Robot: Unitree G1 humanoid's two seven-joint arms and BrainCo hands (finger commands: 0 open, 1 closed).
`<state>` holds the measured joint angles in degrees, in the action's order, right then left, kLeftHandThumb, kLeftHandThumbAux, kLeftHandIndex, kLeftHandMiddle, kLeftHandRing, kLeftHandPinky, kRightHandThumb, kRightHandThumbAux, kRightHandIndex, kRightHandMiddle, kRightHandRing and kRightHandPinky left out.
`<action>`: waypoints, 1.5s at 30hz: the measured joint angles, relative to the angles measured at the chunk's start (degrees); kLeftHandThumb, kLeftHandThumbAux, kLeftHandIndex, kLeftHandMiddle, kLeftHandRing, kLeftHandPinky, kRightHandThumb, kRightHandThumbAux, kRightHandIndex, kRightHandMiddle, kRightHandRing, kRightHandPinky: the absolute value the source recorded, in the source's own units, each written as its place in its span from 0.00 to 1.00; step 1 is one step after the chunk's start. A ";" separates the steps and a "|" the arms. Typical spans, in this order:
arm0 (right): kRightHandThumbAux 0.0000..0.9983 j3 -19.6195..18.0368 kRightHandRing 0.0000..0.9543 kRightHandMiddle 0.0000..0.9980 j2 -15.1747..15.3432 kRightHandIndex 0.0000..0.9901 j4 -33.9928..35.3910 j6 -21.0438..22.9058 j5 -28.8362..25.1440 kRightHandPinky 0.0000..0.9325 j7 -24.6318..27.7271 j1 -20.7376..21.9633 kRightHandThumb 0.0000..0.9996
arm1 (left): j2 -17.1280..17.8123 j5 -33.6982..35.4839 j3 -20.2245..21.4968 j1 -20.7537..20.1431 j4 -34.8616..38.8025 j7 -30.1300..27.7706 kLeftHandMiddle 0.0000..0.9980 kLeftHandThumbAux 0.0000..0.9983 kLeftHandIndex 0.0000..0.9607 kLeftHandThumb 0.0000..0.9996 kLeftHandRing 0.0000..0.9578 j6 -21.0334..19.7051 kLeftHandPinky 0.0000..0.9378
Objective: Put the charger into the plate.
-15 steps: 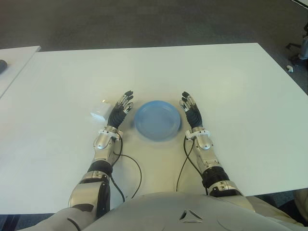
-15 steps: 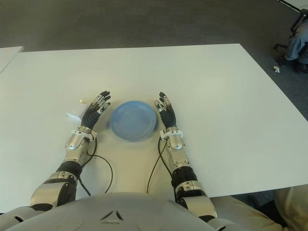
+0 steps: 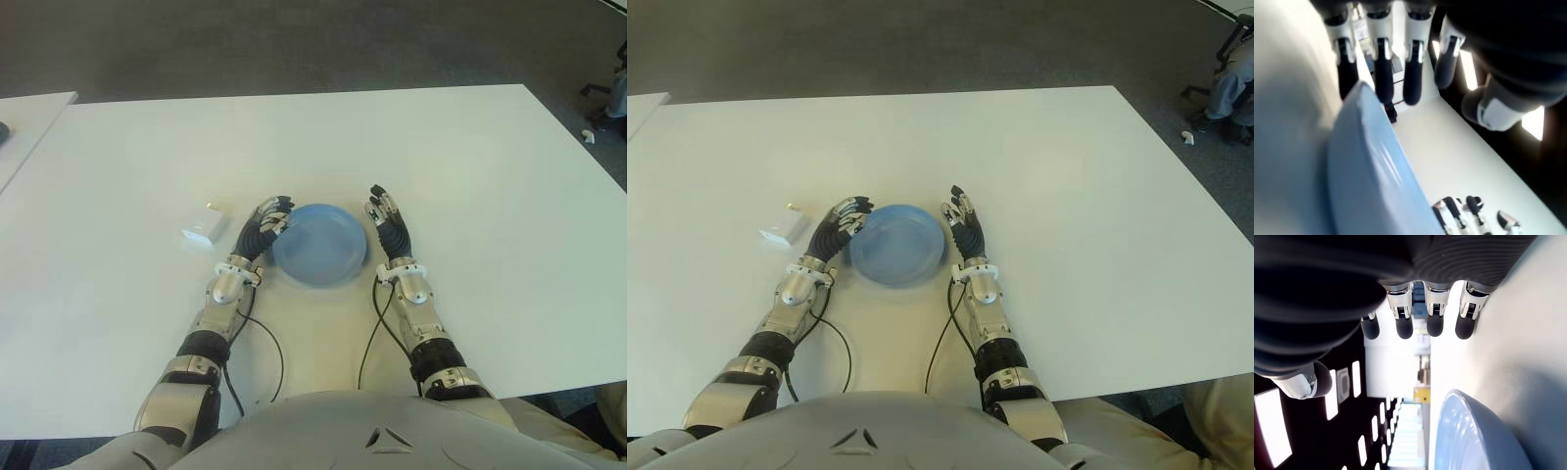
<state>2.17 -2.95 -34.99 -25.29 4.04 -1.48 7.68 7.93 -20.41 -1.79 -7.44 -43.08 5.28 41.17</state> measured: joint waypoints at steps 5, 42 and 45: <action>0.40 -0.04 0.00 0.00 -0.08 0.00 0.17 -0.01 0.00 0.09 0.00 0.02 0.17 | 2.00 -10.83 -3.50 2.13 4.68 12.49 0.47 0.68 0.42 0.69 0.56 -3.98 0.63; 0.44 -0.27 0.00 0.00 -0.25 0.00 -0.63 0.11 -0.02 0.10 0.21 -0.11 0.20 | 7.22 -35.95 -16.72 3.42 12.47 65.58 0.24 0.47 0.16 0.52 0.25 -26.18 0.18; 0.45 -0.28 0.00 0.00 -0.25 0.00 -0.64 0.11 -0.02 0.10 0.22 -0.11 0.20 | 7.29 -35.94 -16.97 2.61 11.54 66.77 0.21 0.47 0.14 0.48 0.21 -27.58 0.13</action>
<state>1.90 -3.20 -35.63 -25.18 4.03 -1.25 7.56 15.22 -56.36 -18.76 -4.82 -31.54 72.05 13.59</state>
